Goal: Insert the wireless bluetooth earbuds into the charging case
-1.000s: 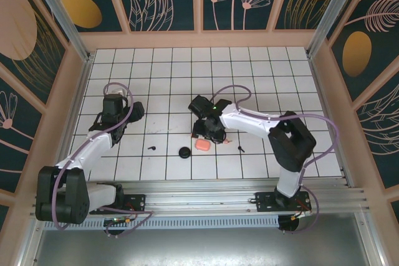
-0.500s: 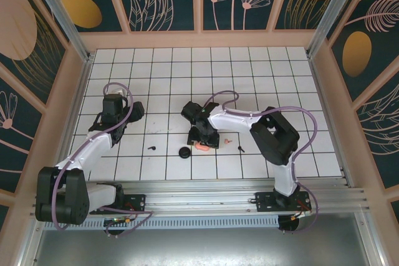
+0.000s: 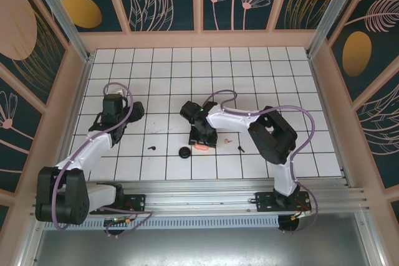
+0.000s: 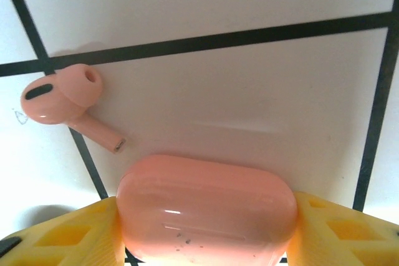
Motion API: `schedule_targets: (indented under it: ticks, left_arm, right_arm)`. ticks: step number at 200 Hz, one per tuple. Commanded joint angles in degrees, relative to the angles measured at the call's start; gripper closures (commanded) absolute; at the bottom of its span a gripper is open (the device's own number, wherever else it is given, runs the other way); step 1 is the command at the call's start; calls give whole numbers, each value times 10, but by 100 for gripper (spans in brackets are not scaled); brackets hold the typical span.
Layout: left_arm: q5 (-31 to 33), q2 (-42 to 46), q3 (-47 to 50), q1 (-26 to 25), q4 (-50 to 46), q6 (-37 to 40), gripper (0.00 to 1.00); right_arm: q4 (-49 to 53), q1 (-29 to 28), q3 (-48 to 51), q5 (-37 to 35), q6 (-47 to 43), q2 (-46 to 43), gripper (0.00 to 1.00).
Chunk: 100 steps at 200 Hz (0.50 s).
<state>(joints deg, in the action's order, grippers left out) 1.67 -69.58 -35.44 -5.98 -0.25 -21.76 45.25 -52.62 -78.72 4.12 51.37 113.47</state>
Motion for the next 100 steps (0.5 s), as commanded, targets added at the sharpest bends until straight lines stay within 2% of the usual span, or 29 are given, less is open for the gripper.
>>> schedule_targets:
  ticks: [1, 29, 58, 100]
  left_arm:
    - [-13, 1, -5, -3, -1, -1, 27]
    - [-56, 16, 9, -3, 29, 5, 31]
    - [-172, 65, 53, -12, 137, 6, 39]
    - [-203, 136, 109, -99, 285, 53, 39]
  right_arm:
    - [9, -2, -10, -26, 0, 5, 44]
    - [-22, -1, 14, -35, 6, -27, 45]
    - [-96, -1, 58, -73, 8, -102, 46]
    - [-309, 11, 164, -129, -11, -265, 46]
